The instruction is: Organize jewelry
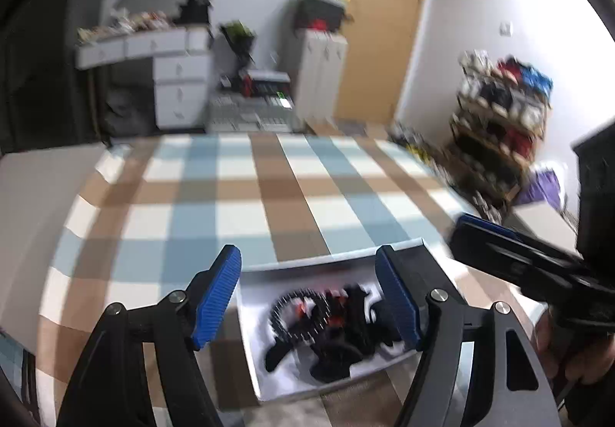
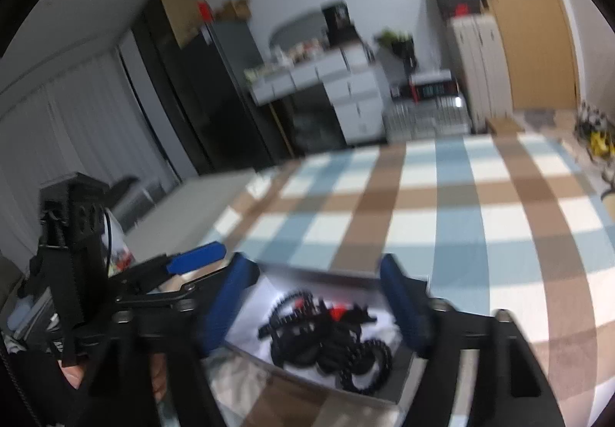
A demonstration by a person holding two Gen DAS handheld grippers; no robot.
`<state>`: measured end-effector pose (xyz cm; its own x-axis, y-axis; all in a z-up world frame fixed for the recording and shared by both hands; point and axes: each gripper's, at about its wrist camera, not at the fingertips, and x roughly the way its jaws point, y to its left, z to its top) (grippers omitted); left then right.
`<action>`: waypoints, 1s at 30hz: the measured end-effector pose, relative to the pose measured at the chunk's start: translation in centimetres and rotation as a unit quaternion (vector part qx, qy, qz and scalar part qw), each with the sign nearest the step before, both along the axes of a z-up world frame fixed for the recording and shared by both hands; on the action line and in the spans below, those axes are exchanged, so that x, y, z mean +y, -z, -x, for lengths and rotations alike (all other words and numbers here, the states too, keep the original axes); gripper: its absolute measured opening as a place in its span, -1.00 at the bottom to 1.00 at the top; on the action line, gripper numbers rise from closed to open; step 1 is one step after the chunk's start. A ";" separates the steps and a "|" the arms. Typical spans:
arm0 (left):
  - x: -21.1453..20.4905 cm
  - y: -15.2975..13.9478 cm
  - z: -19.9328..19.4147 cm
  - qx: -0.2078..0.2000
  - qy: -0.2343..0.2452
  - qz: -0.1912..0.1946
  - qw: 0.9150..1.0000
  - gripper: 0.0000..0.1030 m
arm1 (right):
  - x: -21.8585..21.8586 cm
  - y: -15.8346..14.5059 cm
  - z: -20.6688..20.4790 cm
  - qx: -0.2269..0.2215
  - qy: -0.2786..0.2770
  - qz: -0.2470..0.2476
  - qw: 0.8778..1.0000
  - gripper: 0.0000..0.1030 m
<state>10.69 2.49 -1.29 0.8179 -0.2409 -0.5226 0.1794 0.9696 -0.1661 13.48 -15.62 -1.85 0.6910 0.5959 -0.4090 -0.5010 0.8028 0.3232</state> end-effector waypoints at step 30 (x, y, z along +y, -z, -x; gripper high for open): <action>1.5 2.0 2.2 -0.121 -0.146 -0.021 0.982 0.63 | 0.9 2.2 4.2 -0.234 0.100 0.071 0.964 0.96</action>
<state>8.44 3.95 -3.33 0.9502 0.0395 -0.3091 -0.0773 0.9908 -0.1111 9.28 -14.76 -4.06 0.9152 0.3922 -0.0926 -0.3956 0.9182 -0.0211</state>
